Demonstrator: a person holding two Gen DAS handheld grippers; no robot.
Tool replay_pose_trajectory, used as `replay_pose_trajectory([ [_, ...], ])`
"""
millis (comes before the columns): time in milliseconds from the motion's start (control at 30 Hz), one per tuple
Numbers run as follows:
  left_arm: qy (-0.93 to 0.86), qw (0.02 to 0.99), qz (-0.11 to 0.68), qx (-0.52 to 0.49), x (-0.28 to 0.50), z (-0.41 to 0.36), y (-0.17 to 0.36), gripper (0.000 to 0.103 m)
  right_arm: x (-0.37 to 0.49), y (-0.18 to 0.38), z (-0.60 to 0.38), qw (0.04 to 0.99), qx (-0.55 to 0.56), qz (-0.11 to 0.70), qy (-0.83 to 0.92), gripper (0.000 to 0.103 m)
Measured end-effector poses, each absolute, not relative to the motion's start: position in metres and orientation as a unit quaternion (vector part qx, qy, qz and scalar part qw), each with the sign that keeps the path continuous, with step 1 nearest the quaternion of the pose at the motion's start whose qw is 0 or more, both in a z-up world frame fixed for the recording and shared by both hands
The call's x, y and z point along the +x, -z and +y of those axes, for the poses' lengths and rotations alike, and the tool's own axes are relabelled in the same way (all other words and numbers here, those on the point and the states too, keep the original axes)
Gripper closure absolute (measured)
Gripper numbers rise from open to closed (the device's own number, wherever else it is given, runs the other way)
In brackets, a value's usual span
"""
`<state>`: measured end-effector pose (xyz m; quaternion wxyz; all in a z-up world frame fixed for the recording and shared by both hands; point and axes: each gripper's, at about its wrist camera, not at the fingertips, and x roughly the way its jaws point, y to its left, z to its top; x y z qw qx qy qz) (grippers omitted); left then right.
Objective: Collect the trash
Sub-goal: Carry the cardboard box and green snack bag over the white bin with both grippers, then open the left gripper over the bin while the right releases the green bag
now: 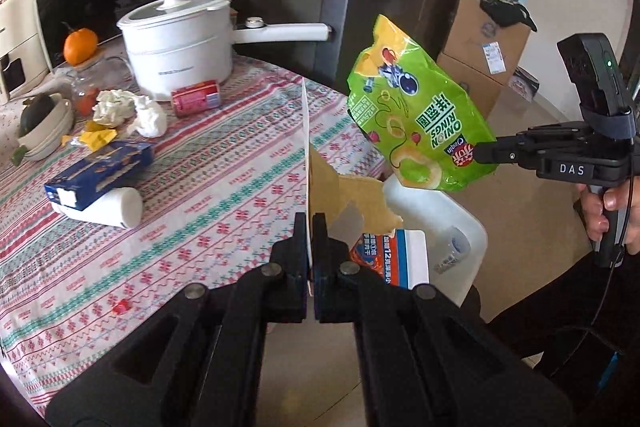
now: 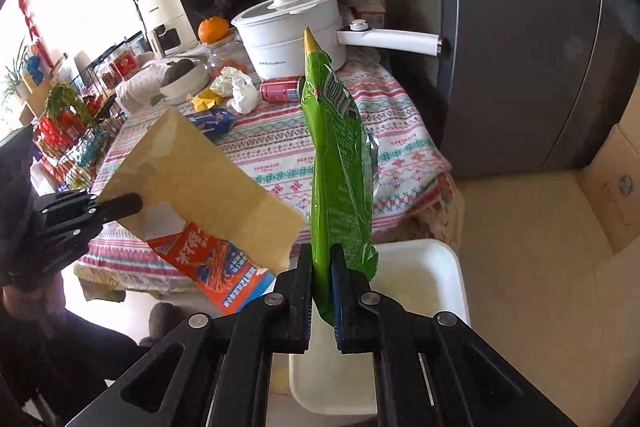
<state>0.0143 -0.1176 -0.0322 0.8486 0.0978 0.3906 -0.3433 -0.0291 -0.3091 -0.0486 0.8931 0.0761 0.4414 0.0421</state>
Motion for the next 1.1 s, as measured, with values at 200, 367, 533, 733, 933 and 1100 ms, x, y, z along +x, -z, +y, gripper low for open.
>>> replay_pose_trajectory([
  [200,0.371,0.829,0.393,0.142,-0.002,-0.171,0.060,0.101,-0.052,0.056,-0.330,0.887,0.084,0.452,-0.035,0.094],
  [367,0.382,0.816,0.397,0.174,-0.010,-0.198,0.085,0.101,-0.066,0.063,-0.344,0.883,0.093,0.459,-0.020,0.094],
  [533,0.384,0.807,0.408,0.184,-0.010,-0.210,0.101,0.098,-0.078,0.077,-0.356,0.872,0.101,0.479,-0.010,0.094],
  [733,0.375,0.813,0.407,0.184,-0.010,-0.207,0.099,0.067,-0.086,0.093,-0.364,0.858,0.108,0.502,-0.005,0.094],
  [933,0.355,0.825,0.397,0.188,-0.009,-0.194,0.093,0.048,-0.087,0.104,-0.363,0.846,0.108,0.522,-0.007,0.094],
  [1100,0.339,0.834,0.400,0.174,-0.001,-0.178,0.089,0.041,-0.081,0.114,-0.356,0.836,0.108,0.538,-0.014,0.094],
])
